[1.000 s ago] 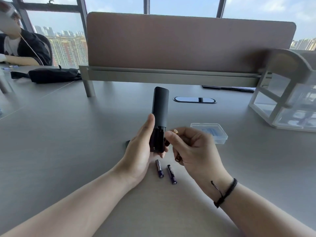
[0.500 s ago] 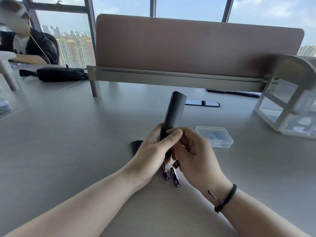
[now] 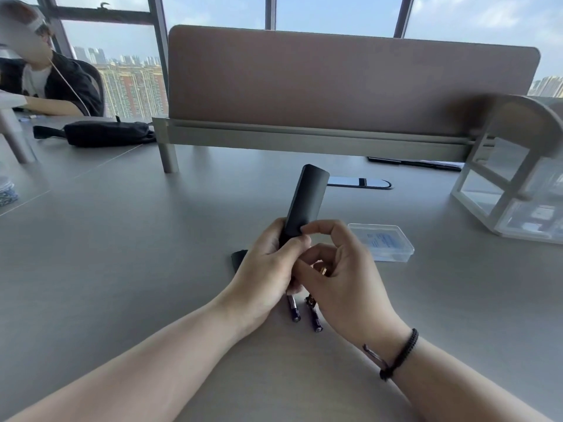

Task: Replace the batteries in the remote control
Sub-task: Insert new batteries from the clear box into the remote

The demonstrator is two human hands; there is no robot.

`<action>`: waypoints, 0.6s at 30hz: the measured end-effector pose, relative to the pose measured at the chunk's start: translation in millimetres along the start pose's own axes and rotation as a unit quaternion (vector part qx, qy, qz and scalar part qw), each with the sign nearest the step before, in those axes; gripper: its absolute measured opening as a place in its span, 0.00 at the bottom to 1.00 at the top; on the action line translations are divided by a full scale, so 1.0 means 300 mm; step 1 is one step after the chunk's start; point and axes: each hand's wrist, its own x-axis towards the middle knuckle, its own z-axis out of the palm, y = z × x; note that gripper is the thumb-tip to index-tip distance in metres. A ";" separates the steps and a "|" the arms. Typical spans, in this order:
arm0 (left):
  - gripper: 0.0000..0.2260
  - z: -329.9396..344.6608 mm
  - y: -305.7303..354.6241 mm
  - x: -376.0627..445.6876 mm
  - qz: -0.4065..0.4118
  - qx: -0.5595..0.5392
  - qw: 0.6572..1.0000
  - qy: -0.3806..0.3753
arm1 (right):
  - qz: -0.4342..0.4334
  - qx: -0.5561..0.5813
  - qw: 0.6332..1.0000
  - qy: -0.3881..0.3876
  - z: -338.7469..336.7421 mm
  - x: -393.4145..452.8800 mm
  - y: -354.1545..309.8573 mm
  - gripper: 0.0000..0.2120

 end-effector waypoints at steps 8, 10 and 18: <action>0.11 -0.010 0.004 0.018 -0.034 -0.094 0.994 0.051 | 0.121 0.118 0.979 0.118 -0.044 0.040 0.015 0.11; 0.11 -0.005 0.002 0.020 -0.037 -0.095 0.993 0.054 | 0.159 0.171 0.960 0.153 -0.061 0.057 0.034 0.11; 0.06 -0.003 0.009 0.023 -0.036 -0.118 0.990 0.065 | 0.221 0.242 0.927 0.181 -0.089 0.073 0.060 0.16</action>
